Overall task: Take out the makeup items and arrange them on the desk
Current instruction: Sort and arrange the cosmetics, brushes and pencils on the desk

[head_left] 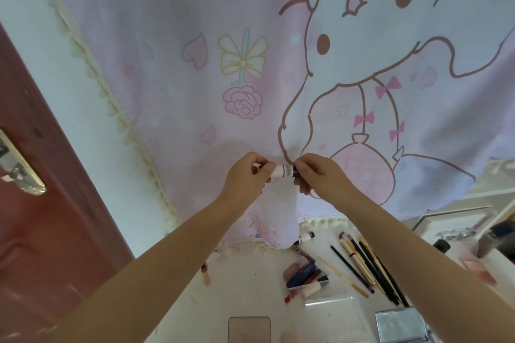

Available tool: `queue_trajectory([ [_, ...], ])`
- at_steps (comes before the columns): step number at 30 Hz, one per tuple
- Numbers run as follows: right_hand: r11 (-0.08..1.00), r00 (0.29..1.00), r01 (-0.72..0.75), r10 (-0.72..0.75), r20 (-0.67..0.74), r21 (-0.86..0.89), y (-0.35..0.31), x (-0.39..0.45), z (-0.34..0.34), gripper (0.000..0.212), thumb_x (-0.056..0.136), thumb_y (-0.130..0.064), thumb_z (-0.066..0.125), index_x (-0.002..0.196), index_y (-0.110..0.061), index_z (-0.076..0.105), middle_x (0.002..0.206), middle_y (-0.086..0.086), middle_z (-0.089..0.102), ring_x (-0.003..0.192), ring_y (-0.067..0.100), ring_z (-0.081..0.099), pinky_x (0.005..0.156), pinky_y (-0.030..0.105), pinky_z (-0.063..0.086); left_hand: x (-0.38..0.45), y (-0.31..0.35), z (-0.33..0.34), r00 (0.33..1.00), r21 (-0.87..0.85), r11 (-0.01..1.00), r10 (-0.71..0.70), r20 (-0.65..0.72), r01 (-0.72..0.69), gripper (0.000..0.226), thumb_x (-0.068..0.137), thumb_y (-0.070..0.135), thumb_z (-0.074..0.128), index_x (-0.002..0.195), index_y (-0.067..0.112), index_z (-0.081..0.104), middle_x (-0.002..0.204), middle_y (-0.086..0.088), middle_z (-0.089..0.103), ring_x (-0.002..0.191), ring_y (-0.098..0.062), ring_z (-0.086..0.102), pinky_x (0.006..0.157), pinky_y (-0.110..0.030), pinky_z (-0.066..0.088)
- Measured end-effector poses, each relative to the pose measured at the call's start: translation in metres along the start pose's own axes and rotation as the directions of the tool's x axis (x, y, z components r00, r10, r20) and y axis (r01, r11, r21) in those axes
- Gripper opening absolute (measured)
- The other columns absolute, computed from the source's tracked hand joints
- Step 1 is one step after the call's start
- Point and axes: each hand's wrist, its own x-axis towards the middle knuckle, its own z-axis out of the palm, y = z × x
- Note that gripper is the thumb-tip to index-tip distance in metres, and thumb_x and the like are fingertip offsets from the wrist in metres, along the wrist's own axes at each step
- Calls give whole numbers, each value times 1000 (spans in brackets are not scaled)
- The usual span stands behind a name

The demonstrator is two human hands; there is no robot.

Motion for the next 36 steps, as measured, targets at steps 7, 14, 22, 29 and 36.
queue_trajectory([
  [7,952,995,-87,99,-26,293,-5,5,3,20,95,-19,41,82,-22,57,79,0,63,65,11,61,59,19,51,4,2,-8,1000,-66,998,3,-29,-5,21,89,12,54,71,24,51,66,1,57,53,-7,51,48,-9,45],
  [14,956,998,-49,34,58,291,0,2,0,24,90,2,45,82,-17,57,71,-1,61,55,4,58,55,18,51,3,-1,-6,1000,-53,998,15,-12,-16,22,88,12,56,71,25,52,66,1,58,55,-9,52,52,-14,47],
  [22,962,989,-144,130,73,230,-2,2,0,27,95,-22,43,74,-16,58,54,-1,58,42,8,52,48,21,43,0,0,1,999,-40,999,36,11,-36,23,88,13,56,70,27,52,65,2,59,55,-12,53,61,-26,49],
  [29,935,995,-53,20,96,351,7,-1,-2,39,85,11,41,91,-25,54,96,-4,58,85,9,60,65,22,56,-1,-4,0,1000,-78,997,-16,7,16,20,88,13,55,72,24,54,64,1,59,51,-10,50,55,-21,47],
  [36,958,994,-102,88,62,268,7,1,6,21,91,-7,48,75,-14,58,64,4,58,50,10,56,47,18,48,-2,-10,0,999,-84,996,-15,29,17,19,89,13,55,73,23,54,64,1,58,42,3,52,45,-12,45],
])
